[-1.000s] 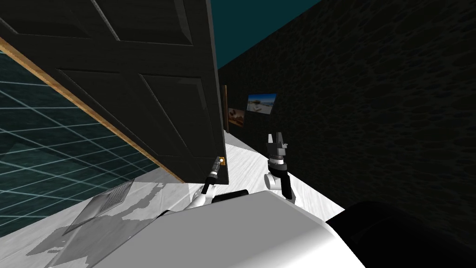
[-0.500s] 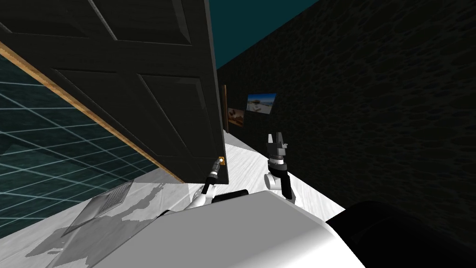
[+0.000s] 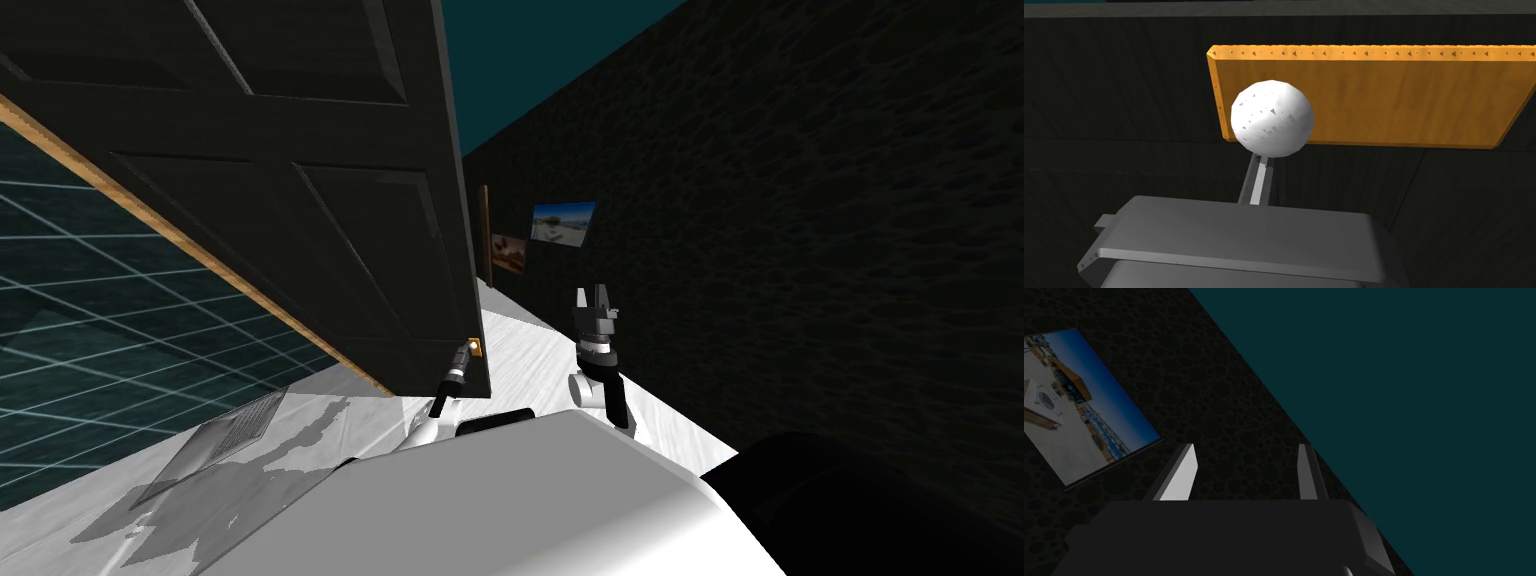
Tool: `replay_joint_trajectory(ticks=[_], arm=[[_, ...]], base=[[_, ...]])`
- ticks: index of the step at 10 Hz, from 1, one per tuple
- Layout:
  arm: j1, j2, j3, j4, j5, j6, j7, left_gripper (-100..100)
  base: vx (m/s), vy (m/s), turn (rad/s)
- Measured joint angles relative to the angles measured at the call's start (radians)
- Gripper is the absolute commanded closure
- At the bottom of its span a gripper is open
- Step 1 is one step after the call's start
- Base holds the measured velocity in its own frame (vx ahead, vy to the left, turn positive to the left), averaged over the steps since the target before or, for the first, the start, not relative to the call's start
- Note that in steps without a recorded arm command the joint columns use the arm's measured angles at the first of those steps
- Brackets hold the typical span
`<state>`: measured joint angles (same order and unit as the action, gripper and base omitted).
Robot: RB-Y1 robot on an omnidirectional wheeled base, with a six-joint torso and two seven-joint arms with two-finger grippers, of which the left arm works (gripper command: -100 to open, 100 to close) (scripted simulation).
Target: Push the door open
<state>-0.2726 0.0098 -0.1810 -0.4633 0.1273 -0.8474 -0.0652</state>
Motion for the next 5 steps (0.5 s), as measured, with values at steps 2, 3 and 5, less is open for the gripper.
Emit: replay_joint_trajectory(ticks=[2, 3, 5], arm=[[0.002, 0.013, -0.005, -0.004, 0.0, -0.002, 0.0, -100], [0.001, 0.013, -0.007, -0.003, 0.0, -0.001, 0.0, -100], [0.011, -0.001, -0.013, -0.021, -0.001, 0.007, -0.002, -100]], base=[[-0.243, 0.044, 0.048], [-0.228, 0.05, 0.023], [-0.212, 0.023, 0.044]])
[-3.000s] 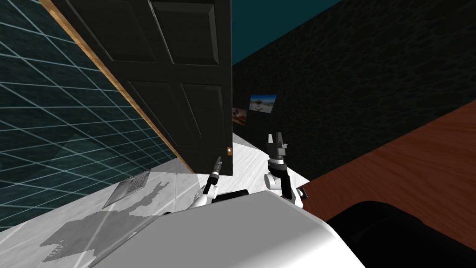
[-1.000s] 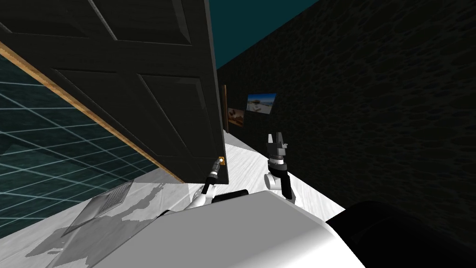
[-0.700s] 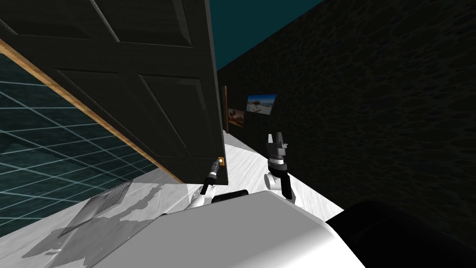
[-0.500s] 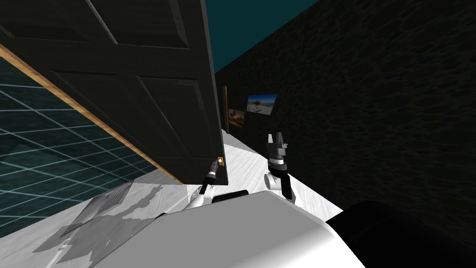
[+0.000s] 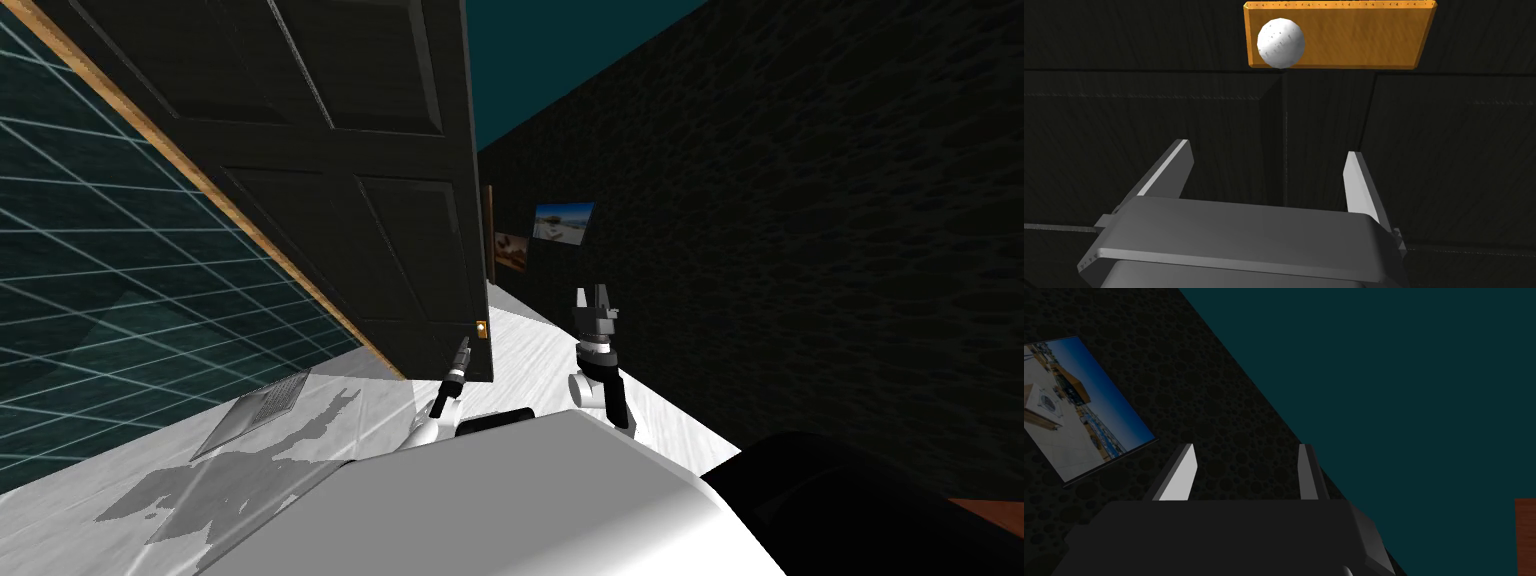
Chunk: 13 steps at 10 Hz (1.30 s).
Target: Push the door open
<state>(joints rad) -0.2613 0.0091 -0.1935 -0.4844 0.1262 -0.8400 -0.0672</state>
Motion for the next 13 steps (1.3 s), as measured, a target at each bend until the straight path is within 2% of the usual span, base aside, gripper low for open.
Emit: replay_joint_trajectory(ticks=[1, 2, 3, 5, 6, 7, 9, 10, 11, 13], arm=[[0.001, -0.018, -0.002, 0.0, 0.0, -0.001, -0.002, -100], [-0.012, -0.036, -0.003, 0.025, 0.001, -0.013, 0.002, -100], [-0.013, -0.038, -0.004, 0.029, 0.001, -0.017, 0.004, -100], [-0.011, -0.001, -0.002, 0.032, 0.002, -0.024, 0.006, -100], [-0.009, 0.009, 0.0, 0.027, 0.004, -0.023, 0.003, -100], [-0.017, 0.012, 0.004, 0.042, 0.006, -0.031, 0.001, -100], [-0.012, 0.004, 0.007, 0.032, 0.008, -0.033, 0.0, -100], [-0.008, -0.013, 0.009, 0.03, 0.009, -0.034, -0.002, -100], [-0.007, -0.015, 0.009, 0.03, 0.009, -0.036, -0.002, 100], [-0.012, -0.013, 0.01, 0.027, 0.01, -0.036, -0.002, 100]], base=[[-0.22, 0.025, 0.042], [-0.1, 0.007, 0.001], [0.07, -0.027, -0.03], [0.245, -0.057, -0.028], [0.317, -0.089, -0.037], [0.305, -0.072, -0.034], [0.249, -0.071, -0.029], [0.095, -0.022, 0.019], [-0.017, 0.001, -0.013], [-0.029, 0.01, -0.008]])
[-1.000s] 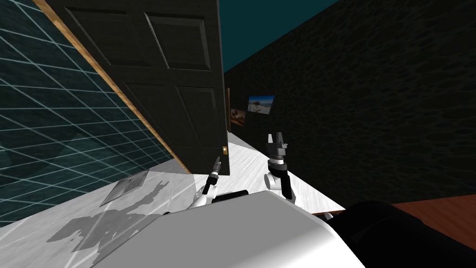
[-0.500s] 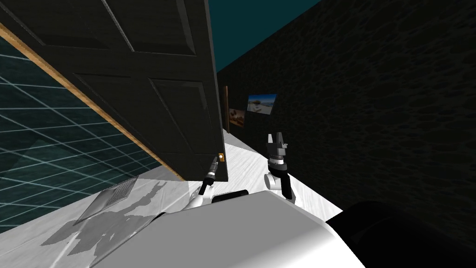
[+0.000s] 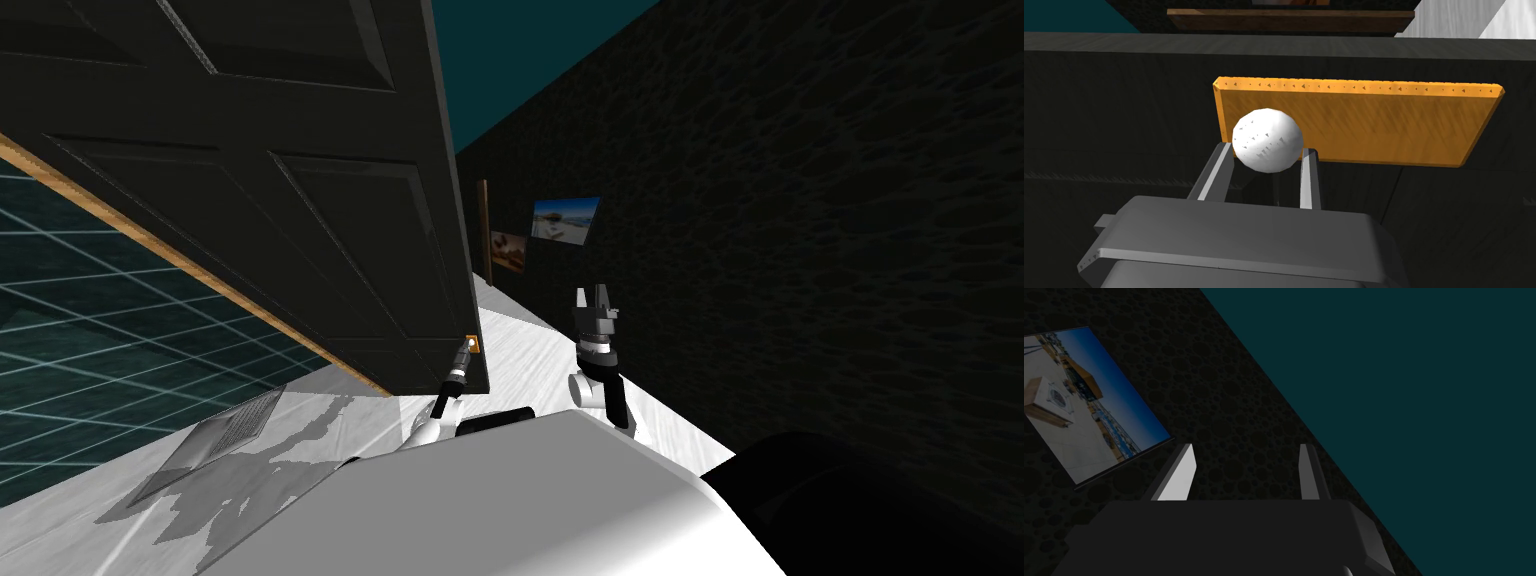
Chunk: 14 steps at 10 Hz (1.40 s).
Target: Push the door open
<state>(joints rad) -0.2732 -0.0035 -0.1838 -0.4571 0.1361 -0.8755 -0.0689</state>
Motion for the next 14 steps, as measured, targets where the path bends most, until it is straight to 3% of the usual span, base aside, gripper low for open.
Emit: replay_joint_trajectory(ticks=[4, 5, 8, 10, 12, 13, 14], arm=[[0.006, -0.001, -0.002, 0.004, -0.001, 0.003, -0.001, 100], [0.001, 0.005, 0.006, 0.018, 0.004, 0.003, -0.002, 100], [0.019, 0.023, 0.027, -0.008, 0.015, 0.017, -0.013, 100], [-0.009, 0.032, 0.052, 0.03, 0.03, -0.003, -0.014, 100], [-0.005, 0.042, 0.07, 0.011, 0.04, 0.007, -0.016, 100], [-0.007, 0.042, 0.082, 0.015, 0.047, 0.007, -0.017, -100], [-0.016, 0.047, 0.084, 0.028, 0.049, 0.001, -0.015, -100]], base=[[0.015, -0.014, 0.01], [0.142, -0.107, 0.054], [0.174, -0.105, 0.048], [0.157, -0.096, 0.056], [0.176, -0.11, 0.066], [-0.043, -0.057, 0.057], [-0.181, -0.016, 0.007]])
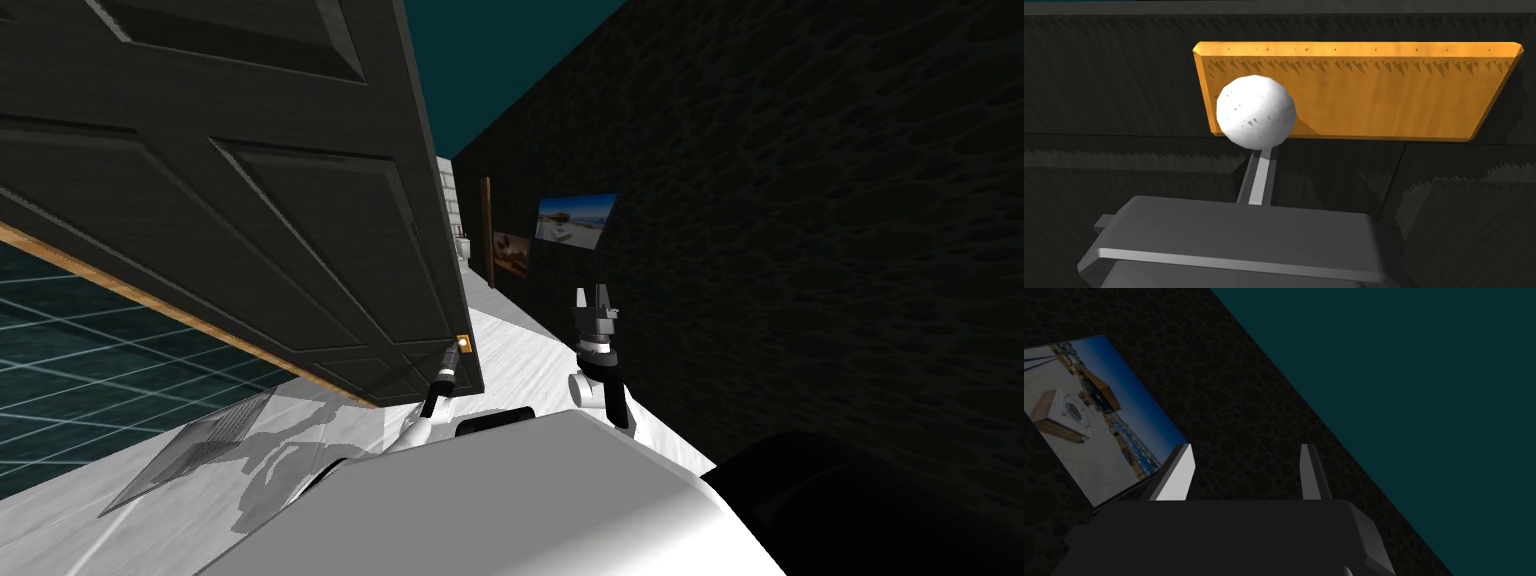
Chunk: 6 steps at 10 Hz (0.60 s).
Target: Push the door open
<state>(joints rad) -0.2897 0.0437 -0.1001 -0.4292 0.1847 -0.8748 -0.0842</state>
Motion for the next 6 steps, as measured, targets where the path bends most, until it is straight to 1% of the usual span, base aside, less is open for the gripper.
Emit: replay_joint_trajectory(ticks=[2, 4, 5, 6], arm=[[0.003, 0.006, -0.004, -0.008, -0.001, 0.005, 0.003, -100], [0.008, 0.003, -0.006, -0.02, -0.001, 0.013, 0.005, -100], [0.007, -0.002, -0.008, -0.021, -0.001, 0.015, 0.009, -100], [0.012, -0.015, -0.009, -0.029, -0.002, 0.019, 0.01, -100]], base=[[-0.202, -0.008, 0.014], [-0.26, -0.01, 0.029], [-0.211, -0.011, 0.034], [-0.095, -0.004, 0.003]])
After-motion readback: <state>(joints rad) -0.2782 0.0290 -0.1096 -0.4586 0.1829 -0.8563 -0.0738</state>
